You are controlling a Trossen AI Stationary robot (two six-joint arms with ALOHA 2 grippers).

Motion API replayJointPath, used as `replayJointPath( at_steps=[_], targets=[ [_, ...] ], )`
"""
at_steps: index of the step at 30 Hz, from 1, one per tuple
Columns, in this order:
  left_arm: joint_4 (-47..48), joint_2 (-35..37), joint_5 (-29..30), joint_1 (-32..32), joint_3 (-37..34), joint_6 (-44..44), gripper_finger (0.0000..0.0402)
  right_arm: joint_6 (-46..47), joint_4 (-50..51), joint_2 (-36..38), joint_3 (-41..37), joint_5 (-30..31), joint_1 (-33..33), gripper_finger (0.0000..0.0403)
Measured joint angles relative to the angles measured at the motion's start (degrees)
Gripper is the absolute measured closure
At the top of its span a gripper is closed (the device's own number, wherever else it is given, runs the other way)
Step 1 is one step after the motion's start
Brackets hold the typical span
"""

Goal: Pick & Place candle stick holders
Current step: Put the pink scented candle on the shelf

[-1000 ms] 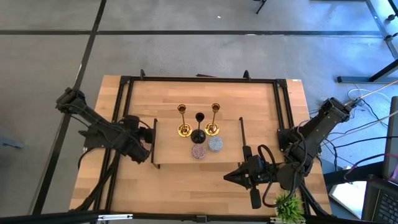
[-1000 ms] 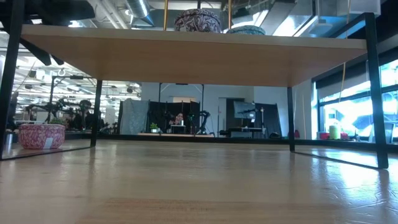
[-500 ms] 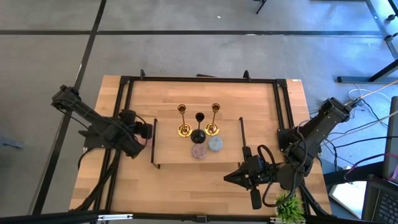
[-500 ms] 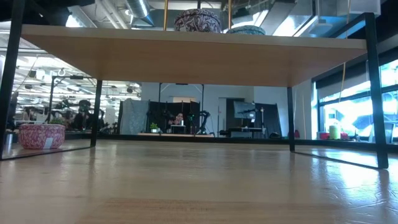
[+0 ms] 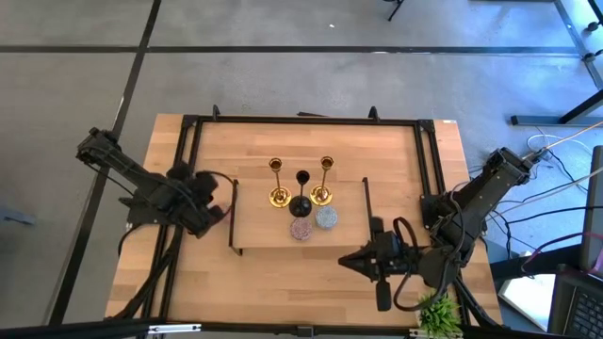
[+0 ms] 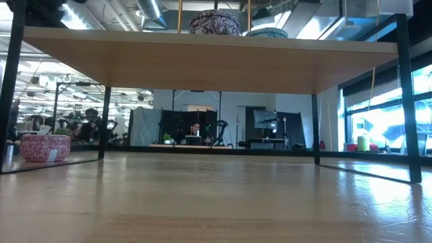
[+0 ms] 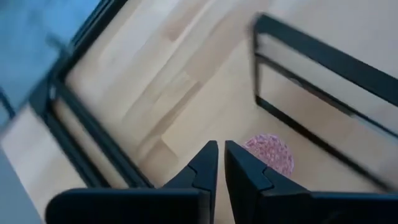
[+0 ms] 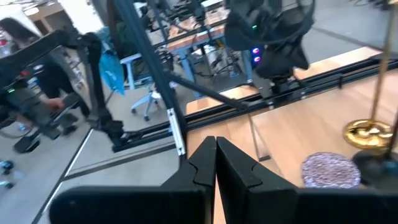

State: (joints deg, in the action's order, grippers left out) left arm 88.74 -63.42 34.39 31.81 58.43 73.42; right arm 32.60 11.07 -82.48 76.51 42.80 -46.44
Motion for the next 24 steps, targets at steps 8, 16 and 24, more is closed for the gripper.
replayJointPath(
  at_steps=[8, 16, 24],
  targets=[
    [-8.5, 2.3, -1.7, 0.0, -0.3, -22.3, 0.0399, 3.0, 0.1, 0.0, 0.0, 7.4, 0.5, 0.0389],
    [-21.9, 14.8, -9.2, 0.0, -12.8, -28.9, 0.04, 3.2, 0.6, 0.0, 0.0, 8.3, 1.4, 0.0389],
    [-28.6, 24.5, -16.5, 0.0, -21.6, -37.3, 0.04, 4.3, 1.0, 0.0, 0.0, 9.7, 2.6, 0.0389]
  ],
)
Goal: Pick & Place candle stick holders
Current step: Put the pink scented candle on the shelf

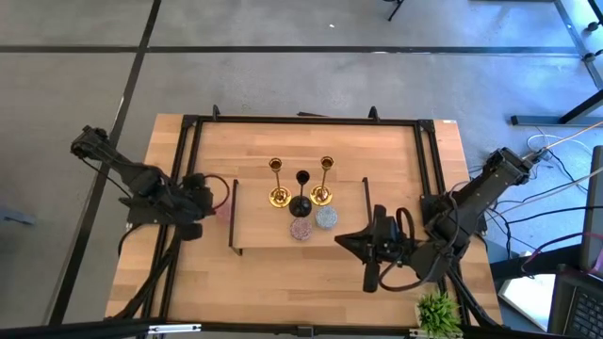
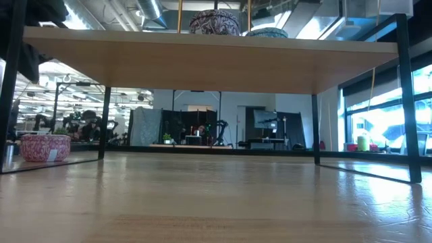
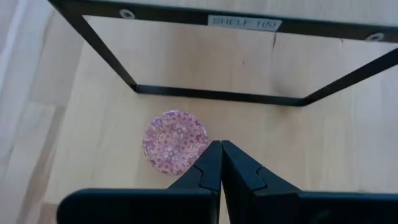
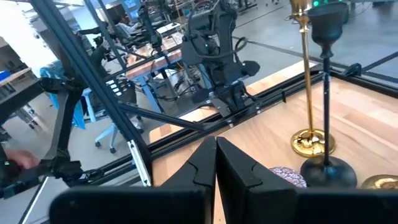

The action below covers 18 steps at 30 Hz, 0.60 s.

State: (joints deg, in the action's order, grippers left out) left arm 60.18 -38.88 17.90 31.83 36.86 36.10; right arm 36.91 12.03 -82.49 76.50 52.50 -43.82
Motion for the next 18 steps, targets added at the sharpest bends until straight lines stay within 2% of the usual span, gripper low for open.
replayJointPath(
  at_steps=[5, 11, 18],
  targets=[
    [0.0, 0.1, 2.3, 0.0, 0.0, 1.8, 0.04, 1.5, 1.1, 0.0, 0.0, 0.0, 1.1, 0.0389],
    [0.0, -3.2, 7.0, -0.1, 0.0, 5.0, 0.0398, 1.7, 1.2, 0.0, 0.0, 0.0, 1.9, 0.0389],
    [0.1, -8.7, 7.0, -0.1, 0.0, 5.3, 0.0359, 1.7, 1.1, 0.0, 0.0, 0.0, 1.9, 0.0389]
  ],
)
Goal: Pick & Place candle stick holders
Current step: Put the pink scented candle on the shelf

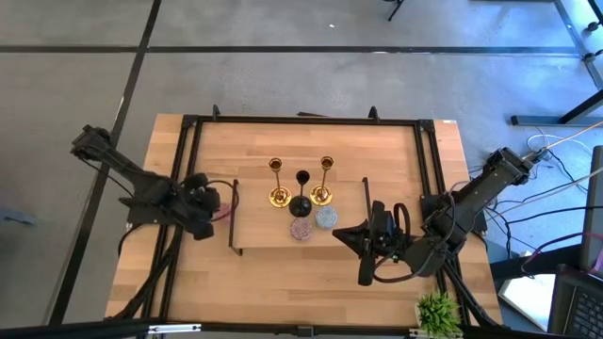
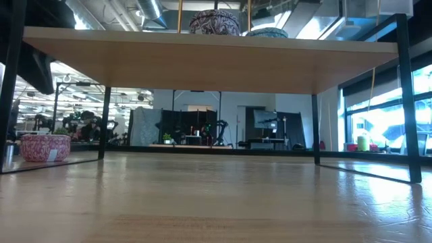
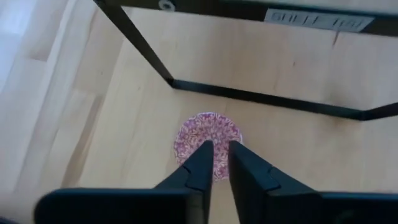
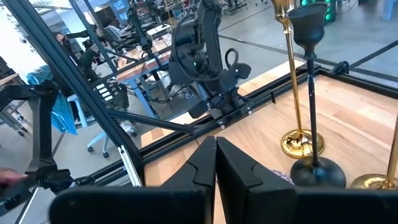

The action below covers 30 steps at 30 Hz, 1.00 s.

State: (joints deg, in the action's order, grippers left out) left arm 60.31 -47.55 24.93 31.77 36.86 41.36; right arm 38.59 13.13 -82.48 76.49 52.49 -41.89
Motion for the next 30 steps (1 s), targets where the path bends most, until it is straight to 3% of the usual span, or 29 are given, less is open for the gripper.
replayJointPath(
  at_steps=[5, 22, 30],
  targets=[
    [0.0, -2.7, 0.6, 0.0, 0.0, 3.8, 0.0313, 0.0, 0.0, 0.0, 0.0, 0.0, 0.0, 0.0389],
    [0.0, -3.5, 2.1, 0.1, 0.0, 5.0, 0.0186, 1.5, -0.1, 0.0, 0.0, 0.0, 0.0, 0.0389],
    [1.6, -3.5, 2.4, 0.0, 0.0, 8.6, 0.0157, 1.5, -0.1, 0.0, 0.0, 0.0, 0.0, 0.0389]
  ],
)
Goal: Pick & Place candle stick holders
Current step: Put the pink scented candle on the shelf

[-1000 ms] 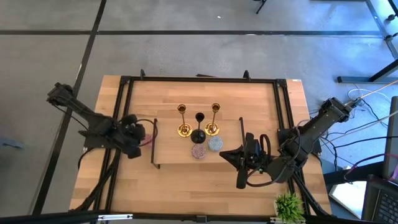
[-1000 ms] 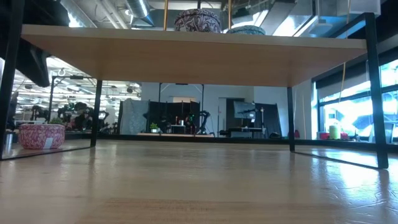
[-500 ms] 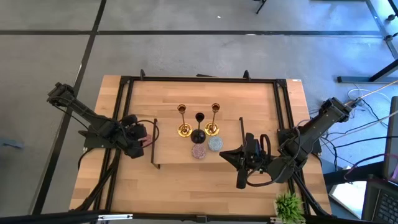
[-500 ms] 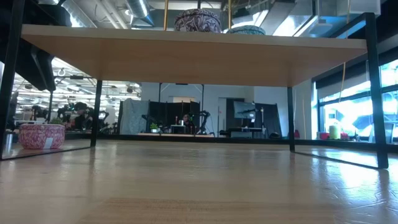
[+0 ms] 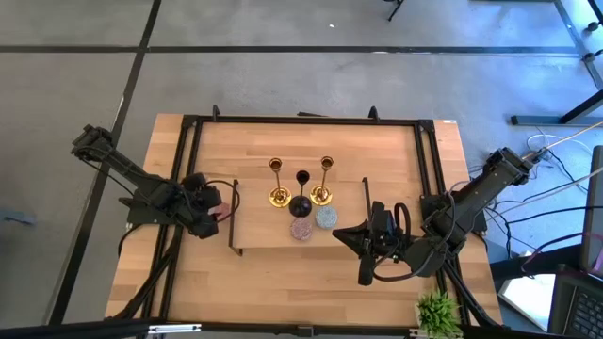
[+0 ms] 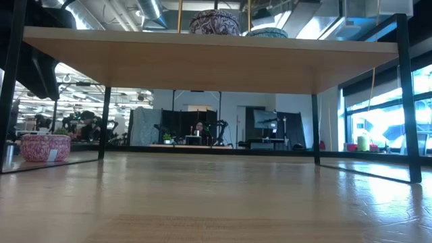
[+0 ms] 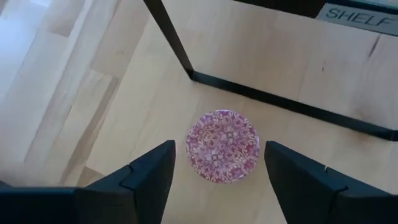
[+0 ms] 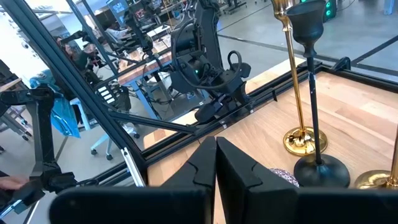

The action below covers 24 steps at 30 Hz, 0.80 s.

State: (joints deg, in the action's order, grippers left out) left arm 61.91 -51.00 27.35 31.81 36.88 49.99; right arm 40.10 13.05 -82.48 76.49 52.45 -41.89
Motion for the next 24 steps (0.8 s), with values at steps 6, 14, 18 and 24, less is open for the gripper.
replayJointPath(
  at_steps=[6, 14, 18, 24],
  targets=[
    [-0.9, 0.0, 0.2, 0.0, 0.0, 5.6, 0.0158, 1.1, 0.0, 0.0, 0.0, 0.0, 0.0, 0.0389],
    [-0.7, -0.2, 2.6, -0.1, -0.2, 6.2, 0.0159, 1.1, 0.0, 0.0, 0.0, 0.0, 0.4, 0.0389],
    [-1.0, -0.2, 0.6, -0.1, -3.0, 6.1, 0.0157, 1.1, 0.0, 0.0, 0.0, 0.0, 0.4, 0.0389],
    [-4.8, -0.3, -5.6, -0.1, -7.4, 5.7, 0.0159, 1.1, 0.0, 0.0, 0.0, -0.1, 0.3, 0.0389]
  ],
)
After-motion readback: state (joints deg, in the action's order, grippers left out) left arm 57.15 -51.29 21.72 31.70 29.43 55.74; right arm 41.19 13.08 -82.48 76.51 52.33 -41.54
